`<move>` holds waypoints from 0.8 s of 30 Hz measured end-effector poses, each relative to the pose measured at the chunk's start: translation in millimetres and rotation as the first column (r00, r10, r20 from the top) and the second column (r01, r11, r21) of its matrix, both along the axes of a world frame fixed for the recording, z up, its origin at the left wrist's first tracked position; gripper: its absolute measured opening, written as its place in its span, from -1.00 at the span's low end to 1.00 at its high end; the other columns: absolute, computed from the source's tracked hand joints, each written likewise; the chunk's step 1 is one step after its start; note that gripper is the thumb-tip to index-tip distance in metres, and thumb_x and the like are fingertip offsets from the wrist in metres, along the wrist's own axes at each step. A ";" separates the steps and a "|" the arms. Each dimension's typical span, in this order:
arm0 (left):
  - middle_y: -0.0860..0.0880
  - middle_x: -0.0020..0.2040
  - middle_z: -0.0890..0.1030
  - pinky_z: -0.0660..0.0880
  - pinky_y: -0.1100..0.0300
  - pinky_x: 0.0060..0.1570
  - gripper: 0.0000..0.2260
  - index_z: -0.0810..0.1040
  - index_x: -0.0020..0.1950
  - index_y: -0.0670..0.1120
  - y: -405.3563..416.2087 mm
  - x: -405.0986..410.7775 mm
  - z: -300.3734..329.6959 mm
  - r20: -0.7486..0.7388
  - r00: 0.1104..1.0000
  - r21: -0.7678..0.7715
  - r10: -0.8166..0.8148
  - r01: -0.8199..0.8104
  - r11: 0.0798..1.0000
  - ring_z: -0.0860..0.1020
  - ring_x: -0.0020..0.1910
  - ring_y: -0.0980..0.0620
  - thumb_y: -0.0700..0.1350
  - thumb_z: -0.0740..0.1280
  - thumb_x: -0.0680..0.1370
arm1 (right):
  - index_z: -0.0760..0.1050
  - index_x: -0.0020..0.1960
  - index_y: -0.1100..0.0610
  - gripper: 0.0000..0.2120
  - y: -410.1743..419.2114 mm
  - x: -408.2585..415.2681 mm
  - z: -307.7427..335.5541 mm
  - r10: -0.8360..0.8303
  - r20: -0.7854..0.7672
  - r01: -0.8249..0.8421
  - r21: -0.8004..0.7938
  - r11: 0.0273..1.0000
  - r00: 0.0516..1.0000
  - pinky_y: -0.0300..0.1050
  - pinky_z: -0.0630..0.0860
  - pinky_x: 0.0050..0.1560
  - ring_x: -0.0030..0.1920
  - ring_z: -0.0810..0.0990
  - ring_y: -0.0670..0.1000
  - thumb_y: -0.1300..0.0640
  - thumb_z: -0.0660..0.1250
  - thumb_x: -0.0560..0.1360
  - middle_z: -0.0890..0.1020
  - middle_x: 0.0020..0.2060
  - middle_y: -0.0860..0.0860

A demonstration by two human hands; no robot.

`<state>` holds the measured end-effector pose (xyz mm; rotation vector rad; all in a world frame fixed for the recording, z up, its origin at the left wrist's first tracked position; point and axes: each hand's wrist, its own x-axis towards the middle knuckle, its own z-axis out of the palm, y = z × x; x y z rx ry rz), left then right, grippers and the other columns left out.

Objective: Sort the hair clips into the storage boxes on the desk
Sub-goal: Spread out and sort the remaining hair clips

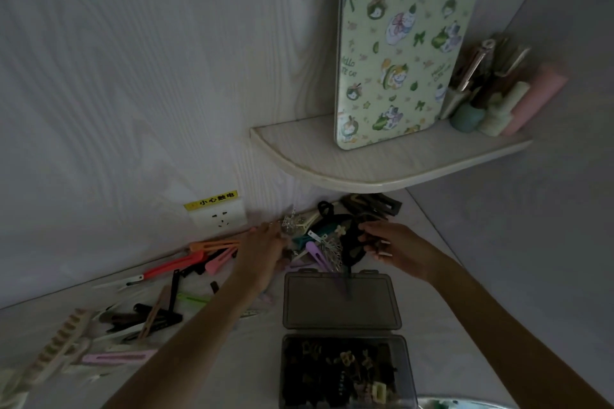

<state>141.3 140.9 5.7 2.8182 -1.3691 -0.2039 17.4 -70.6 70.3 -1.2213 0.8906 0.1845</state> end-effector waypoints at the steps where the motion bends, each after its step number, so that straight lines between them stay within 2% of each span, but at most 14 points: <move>1: -0.01 0.19 0.50 0.38 0.11 0.10 -0.76 0.58 0.15 0.00 1.9 -1.0 -2.8 0.006 1.000 -0.039 0.007 -0.006 0.999 0.45 0.15 -0.03 0.02 0.31 0.51 | 0.55 -0.02 0.16 -0.91 -0.6 -3.4 0.9 -0.007 0.009 0.006 0.007 1.000 1.000 -0.21 0.45 -0.25 -0.25 0.53 -0.02 0.20 0.27 0.53 0.58 -0.20 0.07; 5: 0.03 0.03 0.59 0.41 0.13 0.01 -0.87 0.62 -0.03 0.00 13.8 -2.0 -5.6 -0.125 0.992 -0.178 0.035 -0.057 0.982 0.52 0.08 -0.03 -0.01 0.36 0.47 | 0.55 0.04 0.17 -0.86 0.2 -18.4 3.3 -0.074 0.020 0.073 0.062 0.995 0.997 -0.26 0.52 -0.31 -0.25 0.55 -0.04 0.16 0.30 0.52 0.60 -0.18 0.06; 9: 0.05 -0.04 0.60 0.44 0.21 -0.17 -0.85 0.60 0.01 -0.03 26.8 -18.7 20.2 -0.276 0.956 -0.374 0.101 -0.204 0.905 0.57 -0.09 0.06 -0.03 0.39 0.48 | 0.54 -0.02 0.15 -0.87 14.5 -38.0 5.0 -0.116 0.057 0.111 0.085 0.990 0.992 -0.20 0.53 -0.18 -0.19 0.56 -0.01 0.15 0.23 0.56 0.59 -0.16 0.05; 12: 0.22 -0.12 0.54 0.35 0.46 -0.25 -0.81 0.56 0.05 0.05 43.0 -53.8 39.0 -0.320 0.947 -0.423 0.027 -0.168 0.890 0.52 -0.19 0.26 0.06 0.37 0.48 | 0.48 0.02 0.16 -0.83 39.5 -61.1 6.3 -0.031 0.102 0.036 -0.051 0.998 0.994 -0.20 0.53 -0.12 -0.20 0.55 -0.02 0.26 0.11 0.60 0.56 -0.16 0.05; 15: 0.22 -0.08 0.57 0.46 0.39 -0.17 -0.77 0.54 0.10 0.08 57.3 -93.2 46.5 -0.342 0.936 -0.436 -0.079 -0.083 0.896 0.53 -0.10 0.29 0.12 0.35 0.48 | 0.43 0.08 0.15 -0.80 64.6 -83.5 3.0 0.122 0.107 -0.092 -0.248 0.964 0.987 -0.35 0.52 -0.18 -0.19 0.55 -0.06 0.32 0.07 0.60 0.53 -0.11 0.06; 16: 0.20 -0.04 0.59 0.47 0.36 -0.15 -0.76 0.54 0.11 0.09 62.3 -103.3 46.4 -0.347 0.933 -0.430 -0.095 -0.069 0.900 0.54 -0.07 0.27 0.12 0.34 0.49 | 0.42 0.10 0.14 -0.80 71.8 -89.1 3.7 0.196 0.110 -0.153 -0.318 0.936 0.974 -0.36 0.52 -0.13 -0.14 0.56 -0.05 0.31 0.07 0.60 0.52 -0.04 0.07; 18: 0.18 0.03 0.59 0.42 0.40 -0.13 -0.73 0.52 0.16 0.12 70.8 -131.5 45.7 -0.372 0.917 -0.381 -0.143 -0.010 0.924 0.54 0.00 0.25 0.14 0.31 0.50 | 0.41 0.22 0.07 -0.75 84.5 -117.4 -0.6 0.399 0.047 -0.354 -0.375 0.857 0.916 -0.20 0.49 0.11 0.08 0.54 0.03 0.22 0.06 0.62 0.49 0.14 0.05; 20: 0.19 0.11 0.57 0.42 0.38 -0.07 -0.68 0.47 0.24 0.14 72.9 -134.2 43.7 -0.408 0.901 -0.330 -0.150 0.007 0.944 0.52 0.08 0.24 0.16 0.29 0.51 | 0.33 0.37 0.02 -0.67 82.4 -127.4 -0.4 0.598 -0.055 -0.550 -0.468 0.692 0.800 -0.11 0.34 0.34 0.30 0.41 -0.03 0.12 0.03 0.64 0.41 0.29 -0.07; 22: 0.17 0.17 0.56 0.48 0.27 0.02 -0.66 0.45 0.29 0.13 71.4 -126.1 44.5 -0.403 0.904 -0.306 -0.143 0.014 0.952 0.52 0.13 0.20 0.13 0.28 0.52 | 0.30 0.41 -0.01 -0.64 78.0 -131.3 5.5 0.655 -0.135 -0.614 -0.524 0.590 0.744 -0.21 0.28 0.34 0.31 0.36 -0.12 0.06 0.01 0.64 0.40 0.29 -0.13; 24: 0.13 0.17 0.57 0.52 0.19 0.05 -0.68 0.46 0.28 0.10 68.2 -115.8 47.9 -0.403 0.905 -0.302 -0.136 0.008 0.953 0.54 0.12 0.19 0.07 0.29 0.54 | 0.34 0.37 0.03 -0.66 70.7 -131.5 14.6 0.633 -0.154 -0.594 -0.562 0.576 0.759 -0.27 0.31 0.25 0.25 0.41 -0.13 0.09 0.02 0.63 0.45 0.28 -0.07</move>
